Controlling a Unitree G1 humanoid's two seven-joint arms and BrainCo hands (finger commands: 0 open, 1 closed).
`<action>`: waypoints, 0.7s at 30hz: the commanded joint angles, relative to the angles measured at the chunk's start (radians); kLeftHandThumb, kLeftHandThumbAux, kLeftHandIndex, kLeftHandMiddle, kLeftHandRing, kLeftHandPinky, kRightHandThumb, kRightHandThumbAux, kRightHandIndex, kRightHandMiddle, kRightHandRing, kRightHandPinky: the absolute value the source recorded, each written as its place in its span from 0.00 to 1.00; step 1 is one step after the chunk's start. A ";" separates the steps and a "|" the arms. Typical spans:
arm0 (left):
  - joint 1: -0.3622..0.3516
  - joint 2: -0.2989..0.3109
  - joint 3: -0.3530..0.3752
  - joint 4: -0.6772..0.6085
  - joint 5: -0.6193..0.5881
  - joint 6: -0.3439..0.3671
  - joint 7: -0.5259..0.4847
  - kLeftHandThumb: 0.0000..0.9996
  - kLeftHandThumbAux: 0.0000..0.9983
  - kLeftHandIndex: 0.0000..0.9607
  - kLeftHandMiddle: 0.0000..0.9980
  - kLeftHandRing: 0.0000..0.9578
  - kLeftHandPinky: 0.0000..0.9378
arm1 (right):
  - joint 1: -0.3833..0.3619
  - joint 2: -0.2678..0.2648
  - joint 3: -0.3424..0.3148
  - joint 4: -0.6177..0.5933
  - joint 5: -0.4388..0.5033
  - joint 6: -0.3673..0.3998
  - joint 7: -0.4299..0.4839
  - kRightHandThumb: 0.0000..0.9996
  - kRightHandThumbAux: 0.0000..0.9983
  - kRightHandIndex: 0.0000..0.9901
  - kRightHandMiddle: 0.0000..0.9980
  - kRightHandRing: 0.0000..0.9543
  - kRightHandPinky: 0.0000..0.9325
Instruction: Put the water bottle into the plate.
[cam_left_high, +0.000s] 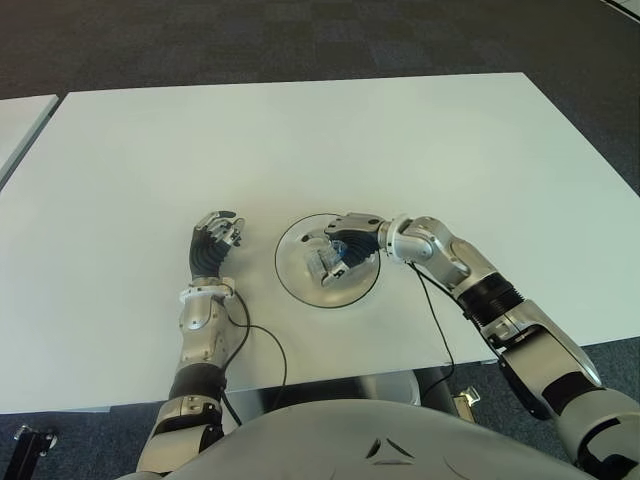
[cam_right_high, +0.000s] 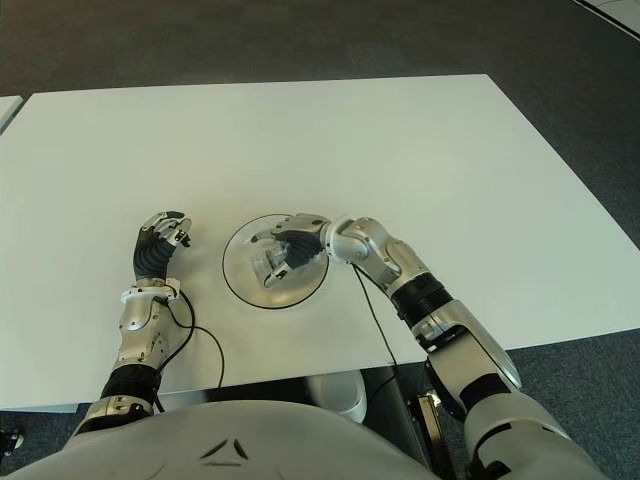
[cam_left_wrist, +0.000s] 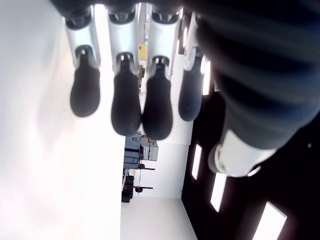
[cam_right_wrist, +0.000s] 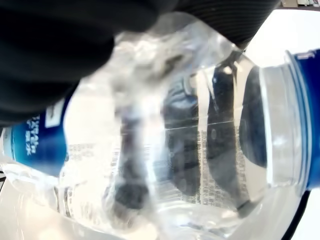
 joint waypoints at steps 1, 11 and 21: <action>0.010 -0.009 0.004 0.017 0.004 -0.004 0.018 0.71 0.71 0.45 0.68 0.69 0.69 | 0.020 0.007 -0.020 0.008 -0.009 -0.048 -0.100 0.61 0.22 0.00 0.00 0.00 0.00; 0.010 -0.007 0.003 0.022 0.009 -0.005 0.020 0.71 0.71 0.45 0.68 0.69 0.69 | 0.054 0.015 -0.033 -0.012 -0.095 -0.046 -0.314 0.58 0.17 0.00 0.00 0.00 0.00; 0.009 -0.004 -0.002 0.025 0.013 -0.003 0.022 0.71 0.71 0.45 0.68 0.69 0.69 | 0.073 0.033 -0.025 -0.029 -0.315 -0.030 -0.733 0.45 0.16 0.00 0.00 0.00 0.00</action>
